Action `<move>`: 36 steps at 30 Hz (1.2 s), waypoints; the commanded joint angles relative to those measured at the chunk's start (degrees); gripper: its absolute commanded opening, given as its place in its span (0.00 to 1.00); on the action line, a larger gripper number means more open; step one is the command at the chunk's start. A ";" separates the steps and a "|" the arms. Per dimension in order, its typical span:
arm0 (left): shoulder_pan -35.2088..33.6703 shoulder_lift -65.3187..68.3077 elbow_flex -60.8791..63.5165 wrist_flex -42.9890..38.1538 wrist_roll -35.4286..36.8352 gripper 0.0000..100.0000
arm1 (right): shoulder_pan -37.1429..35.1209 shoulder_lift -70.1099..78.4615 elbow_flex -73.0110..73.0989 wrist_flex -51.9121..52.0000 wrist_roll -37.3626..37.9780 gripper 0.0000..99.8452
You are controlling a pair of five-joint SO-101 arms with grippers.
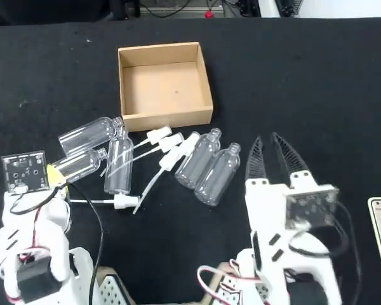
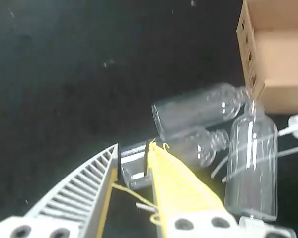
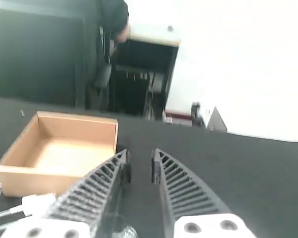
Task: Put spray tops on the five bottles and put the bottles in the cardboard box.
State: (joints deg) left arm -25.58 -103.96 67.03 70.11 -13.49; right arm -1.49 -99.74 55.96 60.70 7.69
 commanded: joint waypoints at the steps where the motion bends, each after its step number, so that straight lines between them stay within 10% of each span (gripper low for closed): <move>1: -0.22 0.79 -6.11 -1.23 -0.62 0.11 | -0.53 11.47 -10.68 3.43 -2.73 0.08; 10: 1.36 26.99 -12.88 -0.70 -4.22 0.11 | -0.79 39.96 -28.18 11.87 -9.32 0.11; 15: -0.75 39.82 -16.22 0.35 -3.87 0.11 | -13.45 51.21 -29.05 11.43 -13.54 0.14; 21: -2.24 36.84 -7.52 -3.78 -3.78 0.11 | -26.73 67.30 -29.32 2.20 -17.85 0.13; 36: -2.15 20.40 7.16 -7.12 2.29 0.11 | -32.00 93.67 -31.87 -9.93 -35.34 0.13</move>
State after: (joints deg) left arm -27.34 -82.77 74.59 63.16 -12.44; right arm -32.79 -8.66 28.79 52.97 -26.33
